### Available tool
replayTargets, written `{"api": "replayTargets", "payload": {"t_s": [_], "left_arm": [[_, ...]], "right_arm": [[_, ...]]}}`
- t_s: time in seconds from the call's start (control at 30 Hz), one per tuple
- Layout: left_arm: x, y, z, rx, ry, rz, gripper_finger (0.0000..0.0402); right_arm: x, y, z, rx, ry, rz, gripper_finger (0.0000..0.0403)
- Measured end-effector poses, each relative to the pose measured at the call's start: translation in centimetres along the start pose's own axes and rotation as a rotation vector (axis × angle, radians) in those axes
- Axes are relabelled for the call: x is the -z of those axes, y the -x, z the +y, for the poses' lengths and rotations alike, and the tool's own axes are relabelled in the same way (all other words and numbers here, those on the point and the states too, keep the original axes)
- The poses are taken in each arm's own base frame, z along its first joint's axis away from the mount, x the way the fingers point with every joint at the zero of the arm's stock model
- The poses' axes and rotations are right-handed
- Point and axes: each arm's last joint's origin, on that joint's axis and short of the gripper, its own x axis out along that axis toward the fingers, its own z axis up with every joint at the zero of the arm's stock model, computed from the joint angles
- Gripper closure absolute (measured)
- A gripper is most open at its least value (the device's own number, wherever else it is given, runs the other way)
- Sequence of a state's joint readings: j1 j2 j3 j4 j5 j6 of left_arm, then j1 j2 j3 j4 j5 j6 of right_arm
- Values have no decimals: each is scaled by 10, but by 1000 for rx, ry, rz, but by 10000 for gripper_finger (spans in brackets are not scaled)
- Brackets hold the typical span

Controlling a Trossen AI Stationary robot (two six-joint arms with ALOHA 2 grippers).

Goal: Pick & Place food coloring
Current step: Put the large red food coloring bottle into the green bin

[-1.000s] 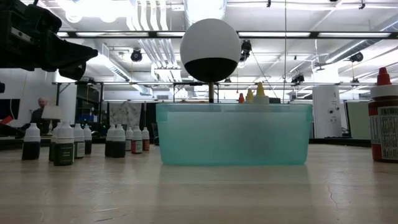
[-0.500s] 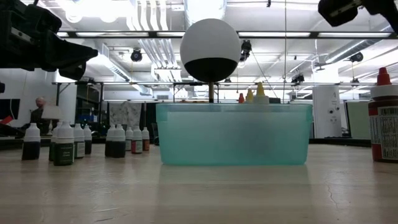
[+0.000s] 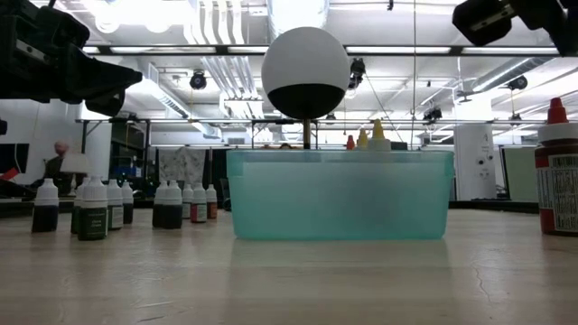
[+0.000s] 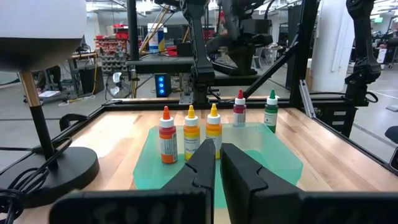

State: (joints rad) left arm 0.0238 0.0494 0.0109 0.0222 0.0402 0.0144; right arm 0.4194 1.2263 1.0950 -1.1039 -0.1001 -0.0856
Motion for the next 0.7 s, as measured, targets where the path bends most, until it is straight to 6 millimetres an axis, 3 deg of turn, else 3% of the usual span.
{"api": "replayTargets", "payload": {"t_s": [0.7], "left_arm": [[0, 0, 0, 0, 0, 0, 401]], "right_arm": [[-3, -10, -12, 5, -64, 58, 394]]}}
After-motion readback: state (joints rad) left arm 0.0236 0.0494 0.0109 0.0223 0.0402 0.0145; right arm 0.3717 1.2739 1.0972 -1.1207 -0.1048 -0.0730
